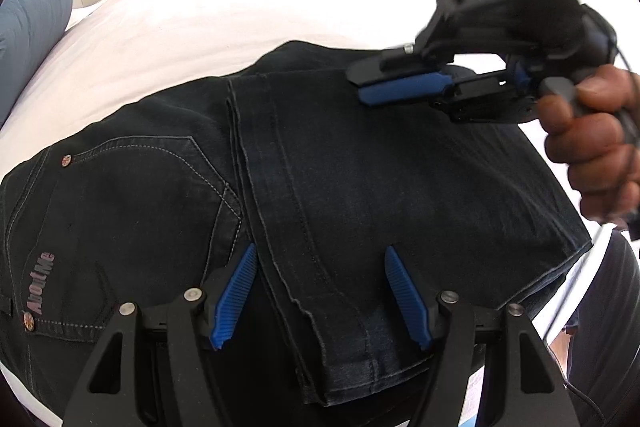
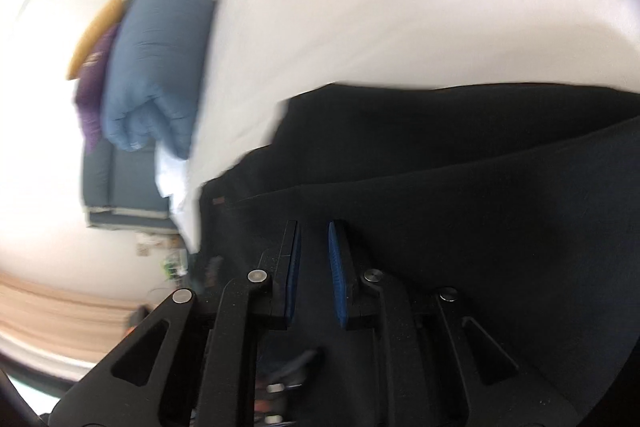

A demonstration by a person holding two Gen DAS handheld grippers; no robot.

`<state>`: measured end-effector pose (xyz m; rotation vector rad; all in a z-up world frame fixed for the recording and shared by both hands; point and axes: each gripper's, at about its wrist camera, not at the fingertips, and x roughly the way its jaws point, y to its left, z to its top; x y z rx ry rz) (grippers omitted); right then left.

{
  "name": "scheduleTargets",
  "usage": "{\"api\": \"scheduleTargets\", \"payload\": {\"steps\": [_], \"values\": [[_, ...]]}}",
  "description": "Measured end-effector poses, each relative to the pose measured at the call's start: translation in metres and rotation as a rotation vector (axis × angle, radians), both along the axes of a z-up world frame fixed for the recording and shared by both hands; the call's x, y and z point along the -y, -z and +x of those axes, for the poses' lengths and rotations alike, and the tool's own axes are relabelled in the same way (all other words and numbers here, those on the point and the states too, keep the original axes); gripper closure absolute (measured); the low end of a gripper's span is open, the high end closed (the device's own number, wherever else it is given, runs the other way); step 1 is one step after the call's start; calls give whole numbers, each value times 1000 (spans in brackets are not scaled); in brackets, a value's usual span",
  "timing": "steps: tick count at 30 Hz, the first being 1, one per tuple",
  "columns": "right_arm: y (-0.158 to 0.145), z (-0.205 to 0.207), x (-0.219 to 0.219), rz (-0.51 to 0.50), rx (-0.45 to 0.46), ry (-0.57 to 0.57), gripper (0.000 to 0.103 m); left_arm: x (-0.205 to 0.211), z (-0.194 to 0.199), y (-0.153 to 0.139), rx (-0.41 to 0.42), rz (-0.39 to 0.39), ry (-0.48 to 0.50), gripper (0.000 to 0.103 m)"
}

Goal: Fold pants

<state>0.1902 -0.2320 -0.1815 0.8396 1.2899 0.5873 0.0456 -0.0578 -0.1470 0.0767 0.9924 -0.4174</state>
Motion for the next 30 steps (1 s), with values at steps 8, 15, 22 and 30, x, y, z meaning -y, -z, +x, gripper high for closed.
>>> {"api": "scheduleTargets", "payload": {"steps": [8,15,22,30], "values": [[26,18,-34,0,-71,-43,90,-42,-17,-14,-48,-170,-111,36],[-21,28,-29,-136,71,33,29,-138,-55,-30,-76,-421,-370,36],[-30,-22,-49,26,70,-39,16,-202,-89,-31,-72,-580,-570,36],[-17,-45,-72,52,-19,-66,23,-240,-99,-13,-91,-672,-731,36]]}}
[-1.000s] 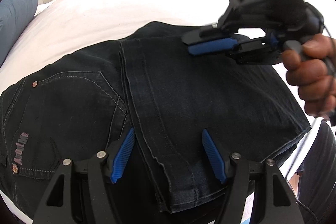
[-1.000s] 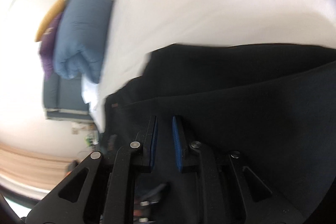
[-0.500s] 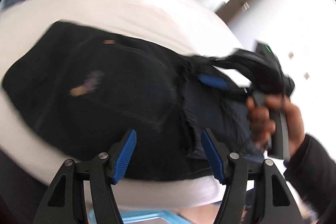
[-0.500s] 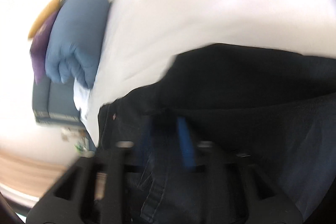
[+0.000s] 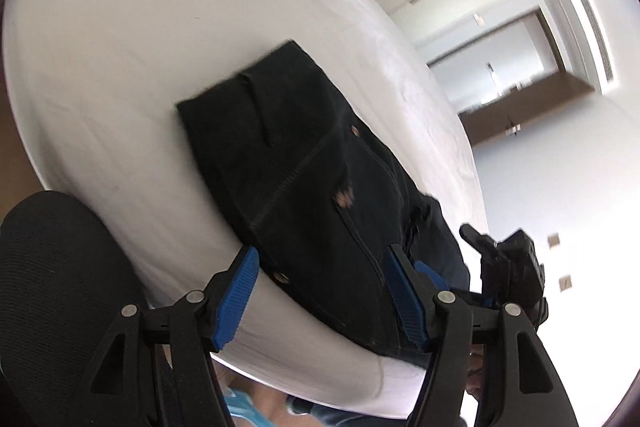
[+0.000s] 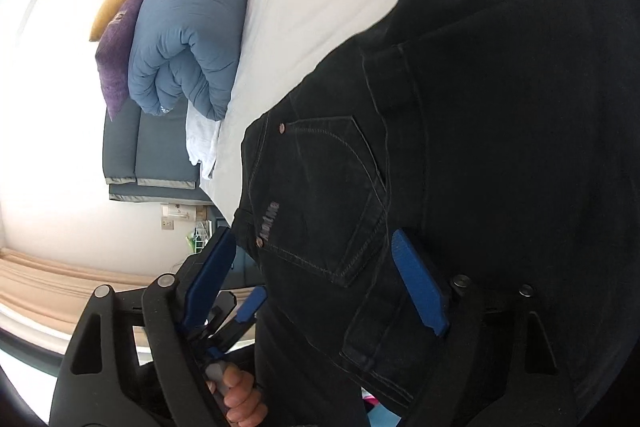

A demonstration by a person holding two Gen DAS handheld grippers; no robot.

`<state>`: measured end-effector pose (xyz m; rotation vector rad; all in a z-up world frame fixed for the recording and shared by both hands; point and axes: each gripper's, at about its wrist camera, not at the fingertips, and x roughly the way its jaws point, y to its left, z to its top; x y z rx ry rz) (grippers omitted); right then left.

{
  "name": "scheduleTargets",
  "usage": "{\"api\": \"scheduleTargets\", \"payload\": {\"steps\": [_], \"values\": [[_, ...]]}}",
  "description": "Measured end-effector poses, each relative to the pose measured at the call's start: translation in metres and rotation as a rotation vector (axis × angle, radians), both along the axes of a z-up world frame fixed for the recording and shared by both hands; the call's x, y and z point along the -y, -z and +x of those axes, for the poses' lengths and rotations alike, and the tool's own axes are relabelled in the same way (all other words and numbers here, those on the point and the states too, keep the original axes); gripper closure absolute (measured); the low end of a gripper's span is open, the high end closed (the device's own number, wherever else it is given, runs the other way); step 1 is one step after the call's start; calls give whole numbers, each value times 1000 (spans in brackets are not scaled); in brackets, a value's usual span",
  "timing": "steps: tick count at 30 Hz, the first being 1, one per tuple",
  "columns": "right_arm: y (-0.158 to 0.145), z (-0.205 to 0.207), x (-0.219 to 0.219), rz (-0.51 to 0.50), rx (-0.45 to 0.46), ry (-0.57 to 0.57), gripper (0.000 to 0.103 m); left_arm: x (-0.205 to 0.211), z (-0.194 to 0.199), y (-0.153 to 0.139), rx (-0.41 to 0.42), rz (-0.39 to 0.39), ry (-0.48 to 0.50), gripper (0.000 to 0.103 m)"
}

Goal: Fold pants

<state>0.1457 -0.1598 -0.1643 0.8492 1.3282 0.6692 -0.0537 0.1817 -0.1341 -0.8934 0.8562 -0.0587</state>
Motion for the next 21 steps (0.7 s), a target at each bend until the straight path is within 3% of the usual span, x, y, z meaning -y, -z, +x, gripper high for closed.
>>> {"api": "scheduleTargets", "payload": {"steps": [3,9,21], "values": [[9,11,8,-54,-38,11,25,-16,0,8,-12,-20,-67,36],[17,24,22,-65,-87,60,25,-52,8,32,-45,-146,-208,31],[20,33,16,-79,-76,67,25,-76,38,52,22,-291,-244,26]]}}
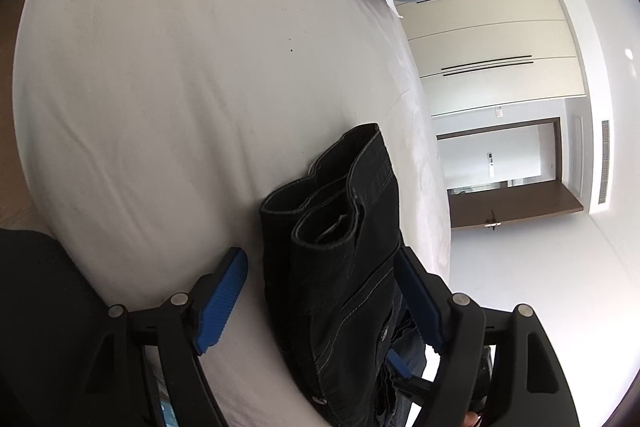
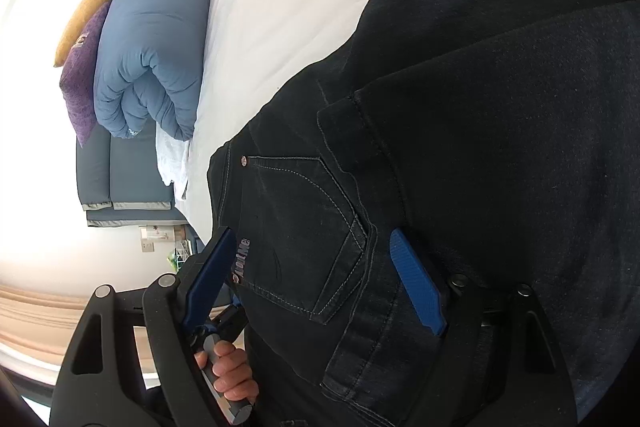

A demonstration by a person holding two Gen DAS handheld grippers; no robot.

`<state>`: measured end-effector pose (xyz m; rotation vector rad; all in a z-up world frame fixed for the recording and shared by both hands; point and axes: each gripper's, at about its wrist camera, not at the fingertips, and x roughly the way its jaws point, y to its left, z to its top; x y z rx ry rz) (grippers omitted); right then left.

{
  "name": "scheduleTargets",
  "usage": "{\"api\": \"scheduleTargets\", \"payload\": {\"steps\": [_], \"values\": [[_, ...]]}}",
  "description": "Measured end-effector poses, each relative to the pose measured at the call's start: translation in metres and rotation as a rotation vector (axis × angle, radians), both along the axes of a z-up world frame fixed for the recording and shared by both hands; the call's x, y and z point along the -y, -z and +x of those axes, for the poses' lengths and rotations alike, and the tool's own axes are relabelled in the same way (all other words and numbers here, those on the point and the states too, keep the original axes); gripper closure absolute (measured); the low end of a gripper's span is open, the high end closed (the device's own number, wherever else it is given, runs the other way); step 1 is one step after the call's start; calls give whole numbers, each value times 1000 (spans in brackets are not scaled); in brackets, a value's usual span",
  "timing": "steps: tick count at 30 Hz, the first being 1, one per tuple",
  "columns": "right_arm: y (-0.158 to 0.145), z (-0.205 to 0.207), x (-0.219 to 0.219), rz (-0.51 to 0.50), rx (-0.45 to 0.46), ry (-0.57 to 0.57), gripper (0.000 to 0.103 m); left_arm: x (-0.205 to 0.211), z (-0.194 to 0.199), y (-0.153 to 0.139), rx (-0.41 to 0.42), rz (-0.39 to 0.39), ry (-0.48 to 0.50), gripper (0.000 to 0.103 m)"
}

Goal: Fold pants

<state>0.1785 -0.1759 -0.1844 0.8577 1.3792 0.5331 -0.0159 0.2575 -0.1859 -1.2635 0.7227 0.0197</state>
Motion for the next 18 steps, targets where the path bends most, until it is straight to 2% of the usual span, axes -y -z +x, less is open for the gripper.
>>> {"api": "scheduleTargets", "payload": {"steps": [3,5,7,9,13,18], "values": [[-1,1,-1,3,-3,3,25,-3,6,2,14,-31,-1,26],[-1,1,-1,1,-6,1,25,-5,9,3,17,-56,-2,30],[-1,3,-3,-3,-14,2,25,-7,12,5,3,-88,10,61],[-1,4,-5,-12,-24,4,25,-5,16,7,4,-113,26,80],[-4,8,-11,-70,-25,-24,24,0,11,-9,31,-50,35,86],[-3,10,-15,-109,-28,-24,24,15,13,-44,81,66,74,87]]}}
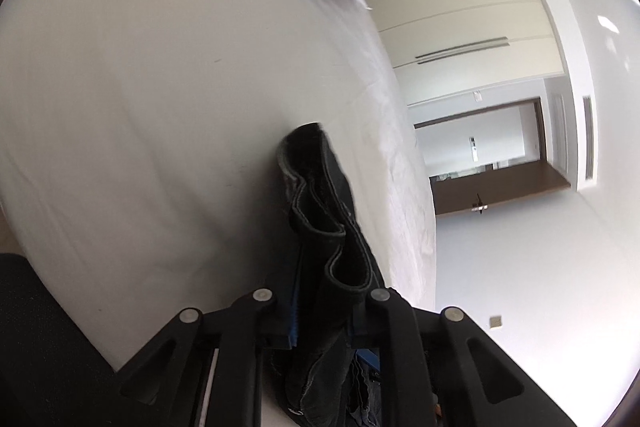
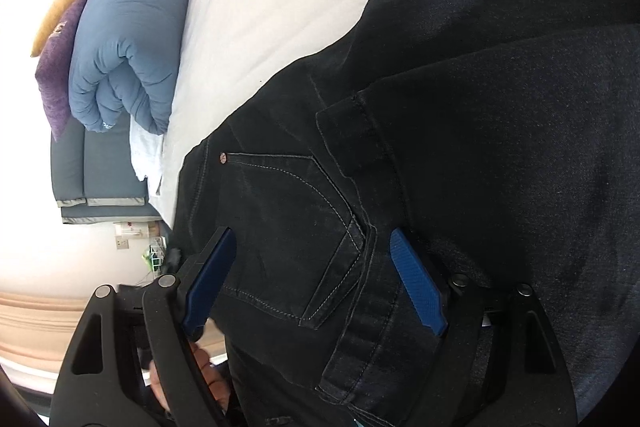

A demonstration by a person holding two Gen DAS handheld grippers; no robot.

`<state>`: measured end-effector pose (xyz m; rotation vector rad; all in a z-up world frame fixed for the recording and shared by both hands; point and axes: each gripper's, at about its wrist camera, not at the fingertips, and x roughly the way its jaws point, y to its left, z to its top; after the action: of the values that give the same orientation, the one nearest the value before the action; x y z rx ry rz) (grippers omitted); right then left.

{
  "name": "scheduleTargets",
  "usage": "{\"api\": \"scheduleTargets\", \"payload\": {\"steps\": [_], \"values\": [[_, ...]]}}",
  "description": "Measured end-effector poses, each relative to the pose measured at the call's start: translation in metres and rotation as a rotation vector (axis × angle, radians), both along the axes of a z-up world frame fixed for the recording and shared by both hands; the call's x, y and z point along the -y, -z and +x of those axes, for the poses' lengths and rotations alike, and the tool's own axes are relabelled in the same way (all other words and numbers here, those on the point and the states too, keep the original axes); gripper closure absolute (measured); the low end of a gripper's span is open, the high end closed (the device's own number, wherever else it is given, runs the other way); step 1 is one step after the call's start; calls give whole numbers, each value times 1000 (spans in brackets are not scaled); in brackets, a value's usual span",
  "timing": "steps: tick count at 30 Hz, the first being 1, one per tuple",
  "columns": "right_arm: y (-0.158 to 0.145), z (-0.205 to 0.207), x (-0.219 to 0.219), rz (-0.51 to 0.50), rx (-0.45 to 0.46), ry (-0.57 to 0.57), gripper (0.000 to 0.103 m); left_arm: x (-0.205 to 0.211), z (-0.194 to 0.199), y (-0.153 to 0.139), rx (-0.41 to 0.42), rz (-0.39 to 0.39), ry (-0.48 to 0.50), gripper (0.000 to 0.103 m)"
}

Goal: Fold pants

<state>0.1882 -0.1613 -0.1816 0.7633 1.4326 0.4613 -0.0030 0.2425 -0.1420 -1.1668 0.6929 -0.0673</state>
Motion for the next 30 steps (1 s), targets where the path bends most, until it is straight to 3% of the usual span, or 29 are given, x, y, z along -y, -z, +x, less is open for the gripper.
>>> {"api": "scheduleTargets", "payload": {"steps": [3,9,16,24,30], "values": [[2,0,1,10,-2,9,24,17,5,-26,46,78,34,87],[4,-2,-1,5,30,-3,24,41,14,-50,86,142,92,87],[6,-4,6,81,48,-2,24,85,24,-87,129,281,200,87],[-18,2,43,277,78,61,24,166,33,-118,160,490,384,87],[-57,9,81,402,176,33,23,234,43,-109,134,578,520,88]]}}
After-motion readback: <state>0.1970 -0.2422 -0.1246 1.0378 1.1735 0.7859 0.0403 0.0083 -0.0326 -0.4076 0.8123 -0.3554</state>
